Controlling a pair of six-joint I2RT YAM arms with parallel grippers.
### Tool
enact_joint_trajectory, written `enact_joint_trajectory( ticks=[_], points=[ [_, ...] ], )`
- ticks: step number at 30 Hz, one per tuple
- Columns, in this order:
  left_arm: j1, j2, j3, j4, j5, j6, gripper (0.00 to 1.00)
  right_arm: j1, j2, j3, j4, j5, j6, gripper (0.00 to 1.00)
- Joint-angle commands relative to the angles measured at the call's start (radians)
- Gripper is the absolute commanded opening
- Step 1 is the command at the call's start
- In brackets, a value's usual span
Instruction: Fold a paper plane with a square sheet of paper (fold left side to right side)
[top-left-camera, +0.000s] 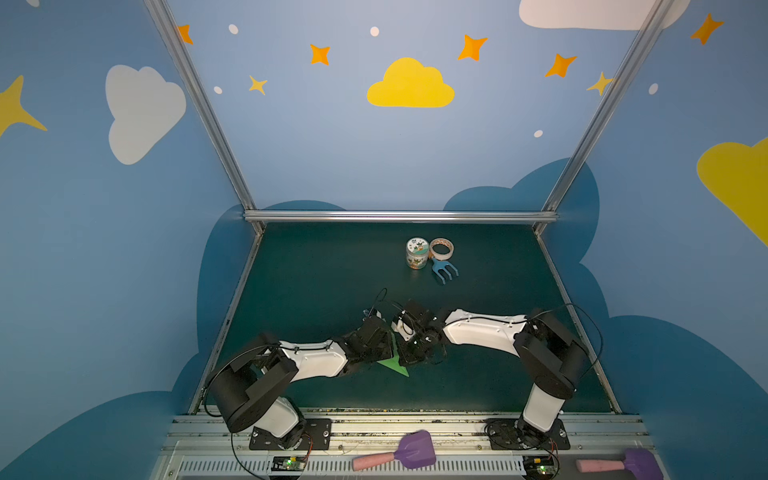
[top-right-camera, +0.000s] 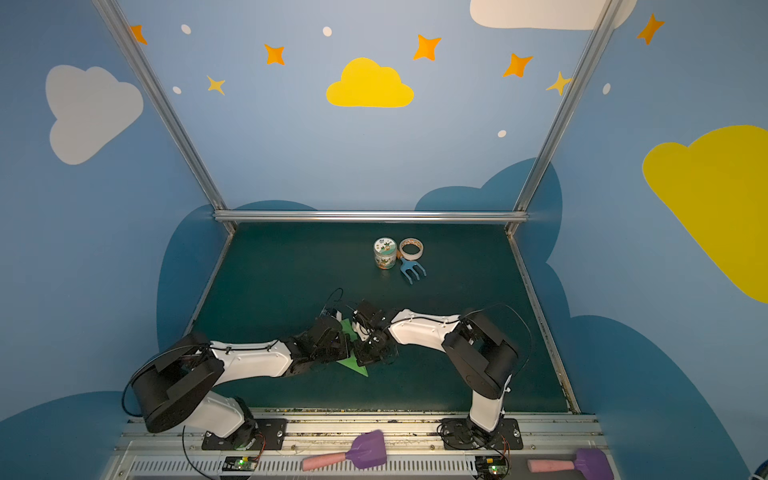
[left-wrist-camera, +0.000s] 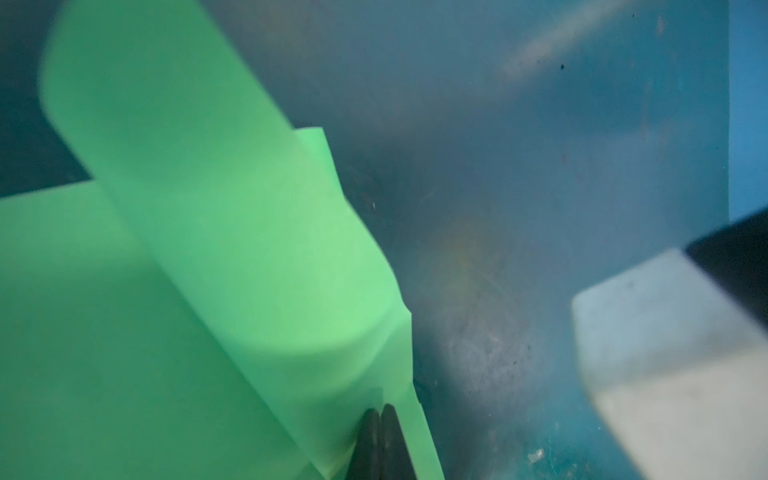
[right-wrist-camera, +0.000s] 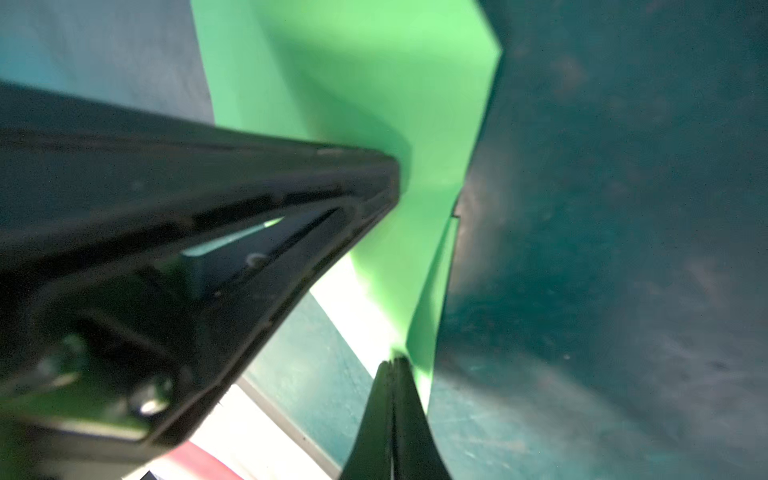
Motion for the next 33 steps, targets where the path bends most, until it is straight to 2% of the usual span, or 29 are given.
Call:
enact_joint_trajectory(
  ticks=[1,13,21,26,33],
  points=[
    [0.002,-0.019,-0.020,-0.043,-0.021,0.005,0.04,-0.009,0.023,-0.012,-0.017,0.017,-0.019,0.00],
    [0.004,-0.070,-0.020,-0.078,-0.031,0.012,0.04,-0.016,0.068,-0.040,-0.010,0.033,-0.027,0.00],
    [-0.012,-0.171,-0.021,-0.056,0.043,0.000,0.04,-0.021,0.062,-0.068,-0.002,0.033,-0.026,0.00],
    [-0.059,-0.149,-0.049,0.000,0.039,-0.048,0.04,-0.023,0.062,-0.072,-0.003,0.032,-0.027,0.00],
    [-0.072,-0.098,-0.075,0.056,0.036,-0.053,0.04,-0.023,0.062,-0.076,-0.004,0.030,-0.029,0.00]
  ],
)
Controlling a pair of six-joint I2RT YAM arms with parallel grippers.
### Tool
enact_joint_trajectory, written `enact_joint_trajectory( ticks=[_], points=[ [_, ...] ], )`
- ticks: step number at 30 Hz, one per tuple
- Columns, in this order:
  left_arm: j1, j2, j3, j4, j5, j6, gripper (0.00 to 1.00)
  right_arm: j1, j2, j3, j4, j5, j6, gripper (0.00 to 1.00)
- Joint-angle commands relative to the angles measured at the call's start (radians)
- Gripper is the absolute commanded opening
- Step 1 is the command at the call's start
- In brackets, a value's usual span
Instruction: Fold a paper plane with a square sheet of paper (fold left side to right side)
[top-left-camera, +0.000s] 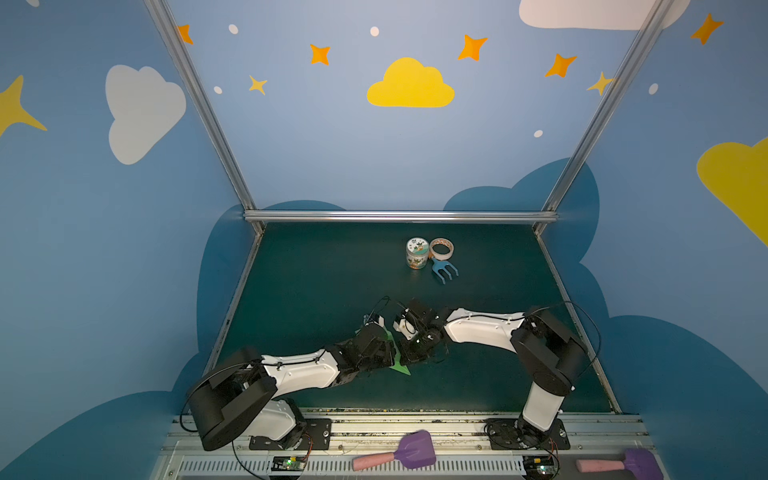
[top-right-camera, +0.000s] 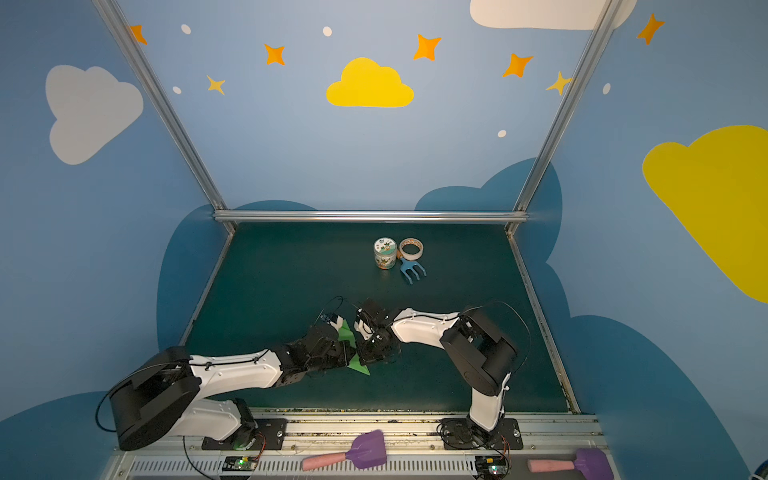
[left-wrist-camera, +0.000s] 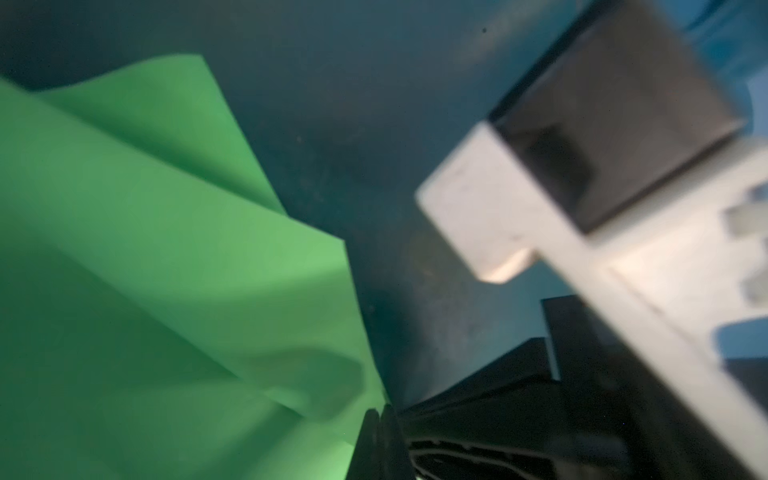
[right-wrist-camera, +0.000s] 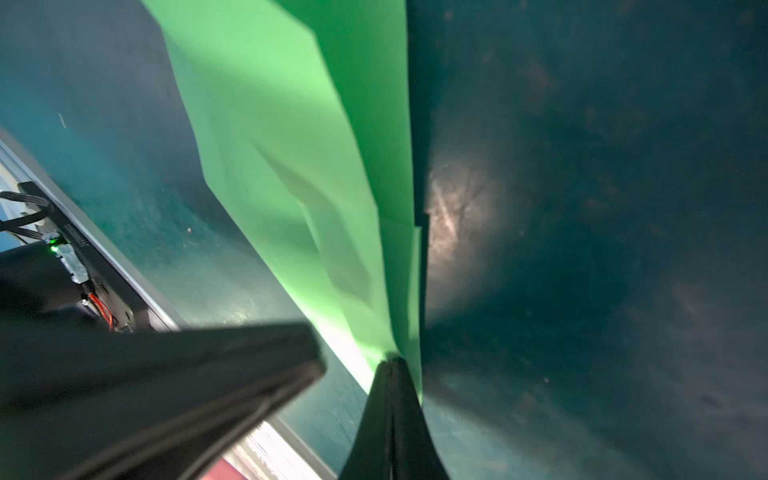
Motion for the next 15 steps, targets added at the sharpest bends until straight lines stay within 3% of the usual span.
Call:
enact_joint_trajectory(
  ticks=[1,15],
  points=[
    [-0.006,0.025,-0.013,0.054,0.002,-0.005,0.04,0.004,0.048,-0.048,-0.040,0.064,-0.008,0.00],
    [-0.023,0.080,-0.033,0.147,0.004,0.002,0.04,0.002,0.058,-0.048,-0.040,0.060,-0.010,0.00]
  ],
)
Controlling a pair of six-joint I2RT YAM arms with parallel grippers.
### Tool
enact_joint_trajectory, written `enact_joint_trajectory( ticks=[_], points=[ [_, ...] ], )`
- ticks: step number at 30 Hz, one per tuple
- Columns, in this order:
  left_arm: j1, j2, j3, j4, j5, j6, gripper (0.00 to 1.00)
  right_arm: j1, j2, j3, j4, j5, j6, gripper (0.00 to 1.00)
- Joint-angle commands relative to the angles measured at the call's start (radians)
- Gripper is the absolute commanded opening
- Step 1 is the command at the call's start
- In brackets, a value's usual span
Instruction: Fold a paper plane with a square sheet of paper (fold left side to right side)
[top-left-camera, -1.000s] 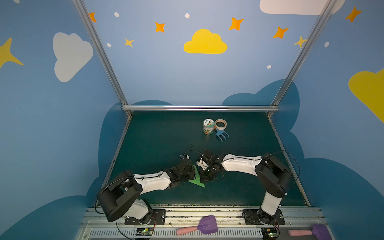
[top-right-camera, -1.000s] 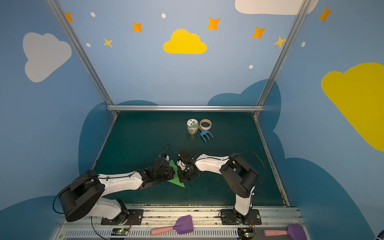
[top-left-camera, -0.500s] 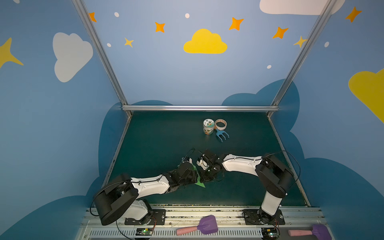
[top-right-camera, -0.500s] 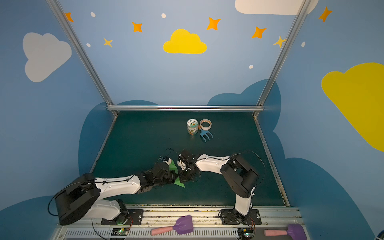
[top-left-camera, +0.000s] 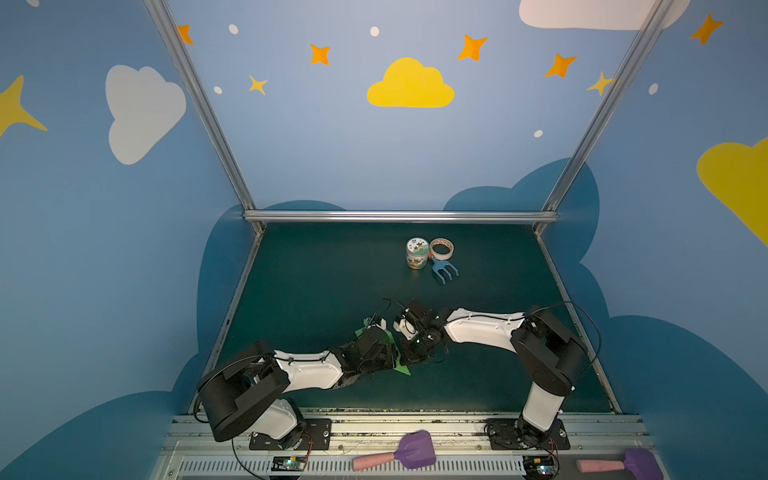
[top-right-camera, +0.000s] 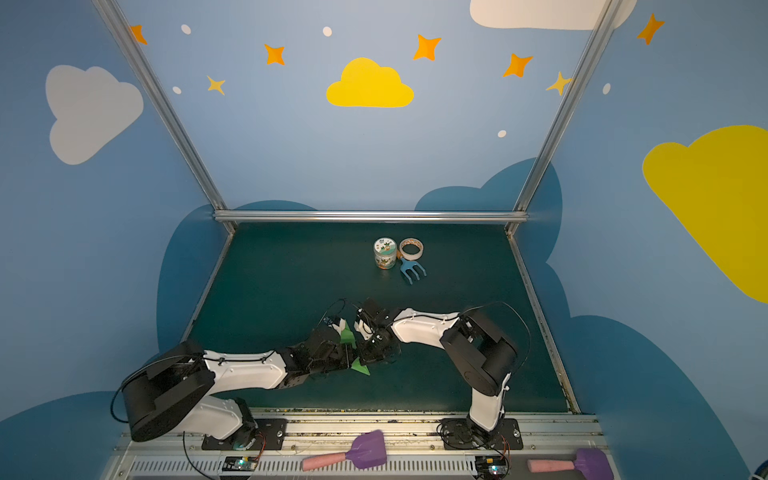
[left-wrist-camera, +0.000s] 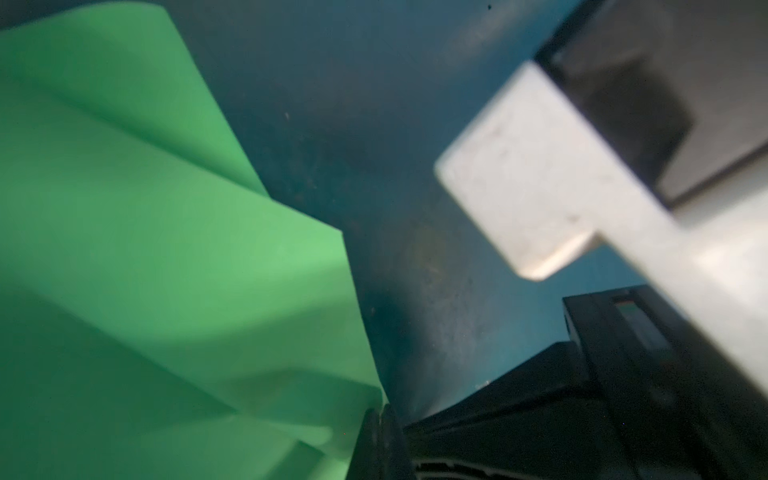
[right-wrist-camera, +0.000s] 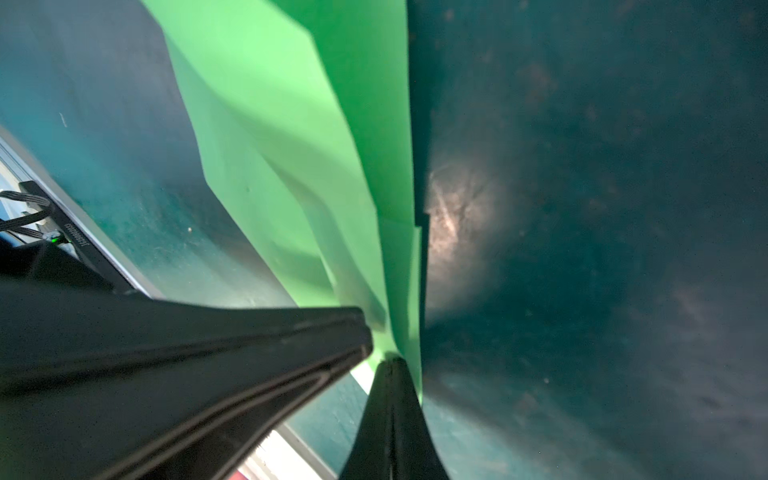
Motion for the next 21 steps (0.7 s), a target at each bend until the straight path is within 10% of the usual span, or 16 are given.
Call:
enact_joint_trajectory(
  ticks=[1,21],
  points=[
    [-0.005,0.028,-0.010,0.036,0.000,0.002,0.04,0.002,0.060,-0.048,-0.040,0.061,-0.010,0.00],
    [0.040,0.005,-0.082,-0.034,-0.175,-0.053,0.04,-0.007,0.067,-0.062,-0.042,0.048,-0.026,0.00]
  ],
)
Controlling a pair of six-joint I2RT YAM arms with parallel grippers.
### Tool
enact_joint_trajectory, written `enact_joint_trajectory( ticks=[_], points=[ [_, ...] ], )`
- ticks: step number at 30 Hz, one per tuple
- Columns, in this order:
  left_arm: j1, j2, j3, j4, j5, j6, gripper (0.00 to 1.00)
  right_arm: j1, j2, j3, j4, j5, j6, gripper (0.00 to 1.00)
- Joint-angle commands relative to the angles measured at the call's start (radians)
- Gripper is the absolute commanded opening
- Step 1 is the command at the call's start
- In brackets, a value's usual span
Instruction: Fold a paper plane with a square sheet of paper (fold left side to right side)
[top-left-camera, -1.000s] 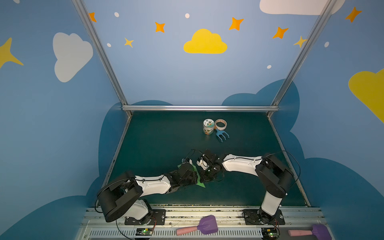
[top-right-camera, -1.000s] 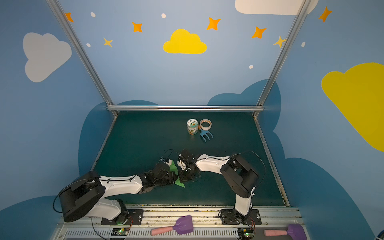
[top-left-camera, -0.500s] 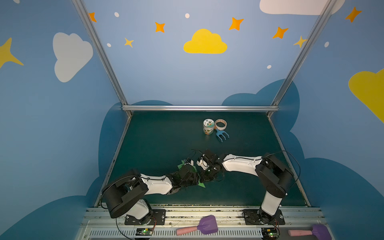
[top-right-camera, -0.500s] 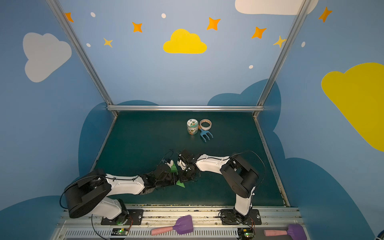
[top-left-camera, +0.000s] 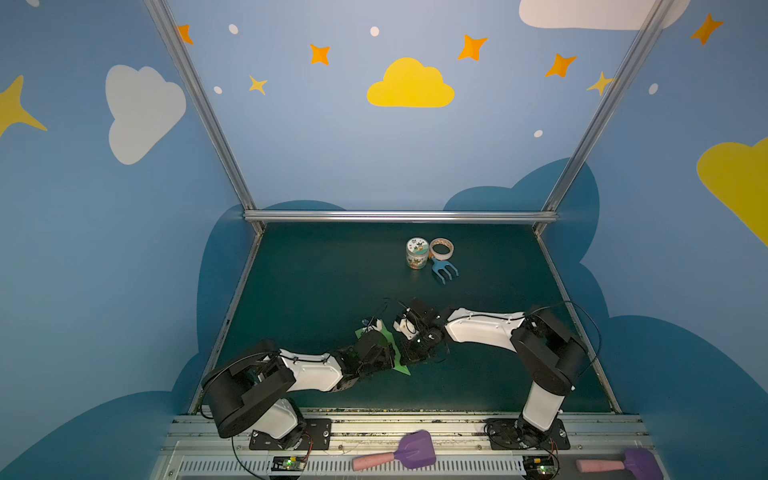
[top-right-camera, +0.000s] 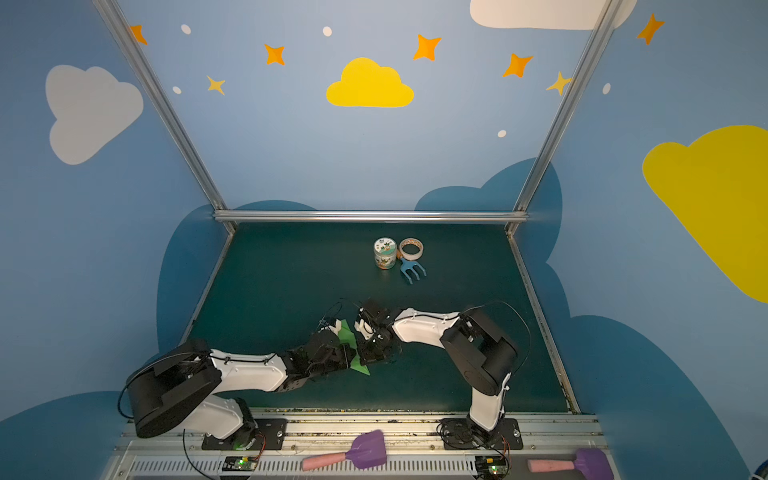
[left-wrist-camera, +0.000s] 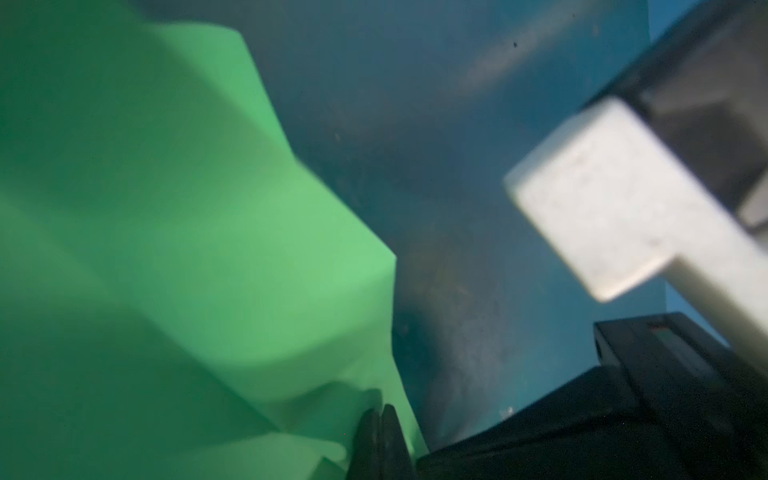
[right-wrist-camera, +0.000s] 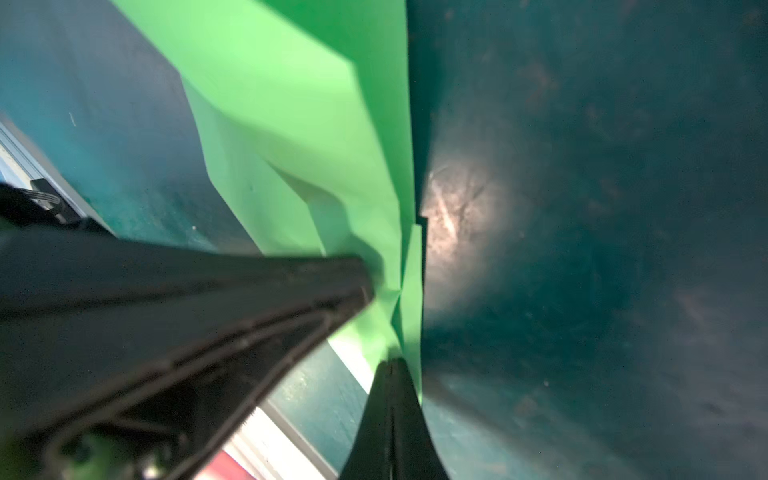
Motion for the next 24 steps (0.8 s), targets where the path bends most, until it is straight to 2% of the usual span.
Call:
enact_joint_trajectory(
  ticks=[1,14,24],
  points=[
    [0.040,-0.009,-0.036,-0.106,-0.087,-0.006,0.04,0.004,0.067,-0.051,-0.056,0.070,-0.020,0.00],
    [0.259,-0.002,-0.066,-0.123,-0.042,0.007,0.04,0.004,0.069,-0.058,-0.051,0.069,-0.024,0.00],
    [0.430,0.062,-0.052,-0.151,-0.016,-0.048,0.04,0.001,0.073,-0.068,-0.046,0.072,-0.030,0.00]
  ],
)
